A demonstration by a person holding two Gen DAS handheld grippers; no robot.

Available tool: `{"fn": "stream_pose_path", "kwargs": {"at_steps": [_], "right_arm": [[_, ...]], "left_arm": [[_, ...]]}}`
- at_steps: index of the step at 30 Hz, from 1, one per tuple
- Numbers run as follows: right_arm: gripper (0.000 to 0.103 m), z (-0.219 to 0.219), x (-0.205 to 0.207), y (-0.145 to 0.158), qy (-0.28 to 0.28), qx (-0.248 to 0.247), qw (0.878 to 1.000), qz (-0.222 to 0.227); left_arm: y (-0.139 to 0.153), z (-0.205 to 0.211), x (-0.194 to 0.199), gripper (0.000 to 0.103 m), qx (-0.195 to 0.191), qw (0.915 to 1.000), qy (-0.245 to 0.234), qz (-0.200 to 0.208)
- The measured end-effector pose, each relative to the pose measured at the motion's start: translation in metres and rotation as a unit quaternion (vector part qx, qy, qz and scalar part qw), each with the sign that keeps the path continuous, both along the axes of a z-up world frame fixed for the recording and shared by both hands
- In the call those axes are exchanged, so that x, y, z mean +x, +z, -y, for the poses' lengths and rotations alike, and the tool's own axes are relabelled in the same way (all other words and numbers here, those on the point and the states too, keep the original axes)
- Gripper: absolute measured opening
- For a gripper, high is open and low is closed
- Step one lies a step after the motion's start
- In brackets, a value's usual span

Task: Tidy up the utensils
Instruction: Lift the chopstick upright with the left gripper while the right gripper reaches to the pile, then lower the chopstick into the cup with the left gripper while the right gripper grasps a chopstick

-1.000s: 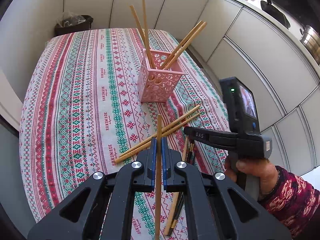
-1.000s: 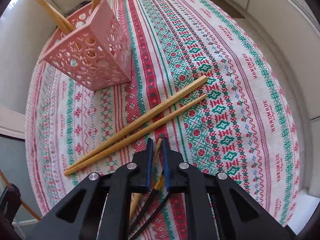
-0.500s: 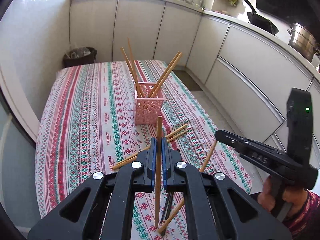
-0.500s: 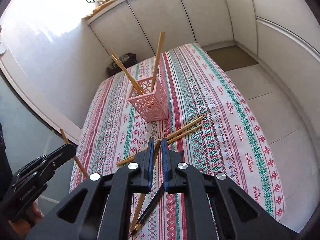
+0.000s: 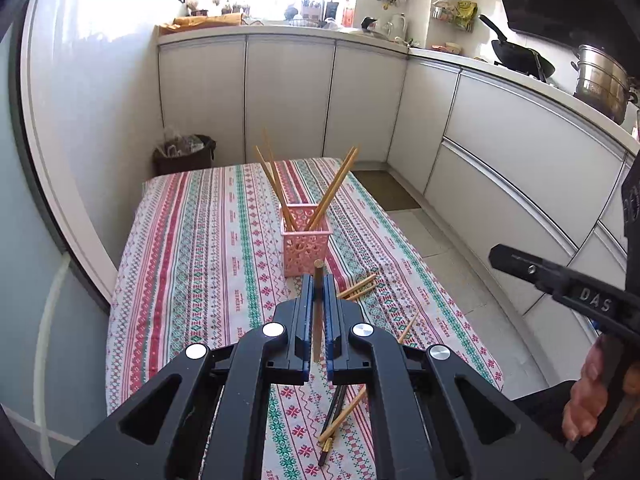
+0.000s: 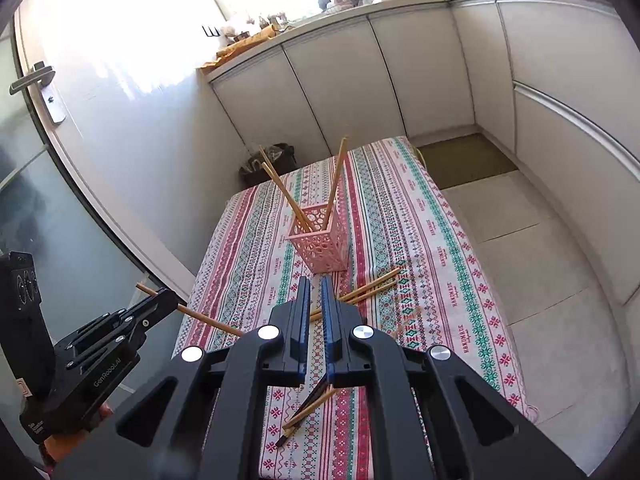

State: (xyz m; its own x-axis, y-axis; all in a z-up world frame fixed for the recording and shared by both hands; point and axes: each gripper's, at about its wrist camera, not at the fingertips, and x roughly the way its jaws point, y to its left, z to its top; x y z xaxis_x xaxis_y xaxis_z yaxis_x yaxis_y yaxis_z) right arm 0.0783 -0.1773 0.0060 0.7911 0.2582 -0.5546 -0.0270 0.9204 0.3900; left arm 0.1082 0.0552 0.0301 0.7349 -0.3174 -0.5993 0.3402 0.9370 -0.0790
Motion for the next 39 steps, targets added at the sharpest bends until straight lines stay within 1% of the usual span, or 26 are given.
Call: {"fn": "stream_pose_path", "kwargs": {"at_steps": [2, 5, 7, 8, 9, 11, 12, 13, 14, 15, 16, 18, 20, 21, 23, 25, 28, 30, 32, 33, 34, 35, 36, 37, 39], "right_arm": [[0.006, 0.003, -0.002, 0.009, -0.001, -0.005, 1.0, 0.009], [0.006, 0.01, -0.003, 0.016, -0.008, -0.001, 1.0, 0.013], [0.006, 0.015, -0.001, 0.015, -0.014, -0.003, 1.0, 0.008], [0.006, 0.018, 0.002, 0.011, -0.019, -0.003, 1.0, -0.003], [0.006, 0.022, 0.008, 0.004, -0.026, -0.001, 0.999, -0.023], [0.01, 0.035, 0.029, -0.025, -0.042, 0.015, 0.995, -0.093], [0.022, 0.042, 0.041, -0.045, -0.045, 0.035, 0.989, -0.134], [0.041, 0.05, 0.053, -0.069, -0.051, 0.067, 0.98, -0.178], [0.049, 0.058, 0.065, -0.094, -0.062, 0.1, 0.968, -0.222], [0.054, 0.063, 0.076, -0.119, -0.074, 0.12, 0.955, -0.26], [0.054, 0.065, 0.085, -0.139, -0.087, 0.13, 0.946, -0.284], [0.054, 0.067, 0.101, -0.17, -0.112, 0.146, 0.932, -0.314], [0.054, 0.064, 0.115, -0.186, -0.118, 0.169, 0.923, -0.325], [0.054, 0.06, 0.12, -0.189, -0.118, 0.173, 0.923, -0.322], [0.054, 0.049, 0.132, -0.19, -0.11, 0.177, 0.928, -0.31], [0.054, 0.041, 0.145, -0.191, -0.105, 0.183, 0.927, -0.31], [0.053, 0.033, 0.163, -0.195, -0.117, 0.159, 0.926, -0.322], [0.051, 0.028, 0.174, -0.199, -0.127, 0.146, 0.922, -0.335], [0.047, 0.019, 0.185, -0.207, -0.13, 0.125, 0.916, -0.358], [0.044, 0.013, 0.188, -0.205, -0.14, 0.101, 0.919, -0.355], [0.038, 0.005, 0.192, -0.205, -0.14, 0.077, 0.919, -0.36], [0.036, -0.003, 0.194, -0.203, -0.148, 0.052, 0.922, -0.354], [0.025, -0.008, 0.196, -0.203, -0.154, 0.033, 0.922, -0.353], [0.012, -0.012, 0.197, -0.205, -0.154, 0.031, 0.924, -0.35], [0.01, -0.01, 0.193, -0.206, -0.162, 0.045, 0.924, -0.344]], "left_arm": [[0.005, 0.001, 0.0, 0.004, 0.002, 1.0, 0.0, 0.006], [0.011, 0.004, 0.0, 0.004, 0.005, 0.9999, -0.001, 0.013], [0.013, 0.006, 0.0, 0.004, 0.006, 0.9999, -0.002, 0.016], [0.013, 0.006, 0.001, 0.004, 0.007, 0.9998, -0.001, 0.017], [0.013, 0.007, 0.002, 0.004, 0.007, 0.9998, -0.001, 0.017], [0.012, 0.007, 0.003, 0.004, 0.005, 0.9999, -0.004, 0.015], [0.011, 0.006, 0.003, 0.004, 0.003, 0.9999, -0.004, 0.015], [0.009, 0.005, 0.004, 0.004, -0.001, 0.9999, -0.005, 0.013], [0.006, 0.004, 0.007, 0.004, -0.003, 0.9999, -0.006, 0.01], [0.003, 0.002, 0.01, 0.004, -0.006, 0.9999, -0.007, 0.006], [-0.001, 0.001, 0.014, 0.004, -0.008, 1.0, -0.006, -0.001], [-0.011, -0.004, 0.024, 0.004, -0.011, 0.9999, -0.003, -0.012], [-0.02, -0.012, 0.032, 0.004, -0.018, 0.9996, 0.003, -0.021], [-0.023, -0.016, 0.037, 0.004, -0.022, 0.9994, 0.006, -0.026], [-0.027, -0.022, 0.043, 0.004, -0.03, 0.9991, 0.009, -0.027], [-0.028, -0.027, 0.047, 0.004, -0.038, 0.9989, 0.01, -0.025], [-0.027, -0.033, 0.048, 0.004, -0.051, 0.9984, 0.005, -0.025], [-0.023, -0.034, 0.046, 0.004, -0.054, 0.9984, -0.002, -0.017], [-0.015, -0.036, 0.04, 0.004, -0.059, 0.9982, -0.009, -0.004], [-0.013, -0.038, 0.038, 0.004, -0.062, 0.998, -0.011, 0.001], [-0.009, -0.041, 0.035, 0.004, -0.065, 0.9978, -0.013, 0.007], [-0.005, -0.043, 0.033, 0.004, -0.07, 0.9974, -0.014, 0.012], [-0.002, -0.045, 0.032, 0.004, -0.073, 0.9971, -0.014, 0.016], [0.001, -0.047, 0.029, 0.004, -0.076, 0.9968, -0.014, 0.022], [0.005, -0.049, 0.025, 0.004, -0.08, 0.9963, -0.014, 0.029]]}}
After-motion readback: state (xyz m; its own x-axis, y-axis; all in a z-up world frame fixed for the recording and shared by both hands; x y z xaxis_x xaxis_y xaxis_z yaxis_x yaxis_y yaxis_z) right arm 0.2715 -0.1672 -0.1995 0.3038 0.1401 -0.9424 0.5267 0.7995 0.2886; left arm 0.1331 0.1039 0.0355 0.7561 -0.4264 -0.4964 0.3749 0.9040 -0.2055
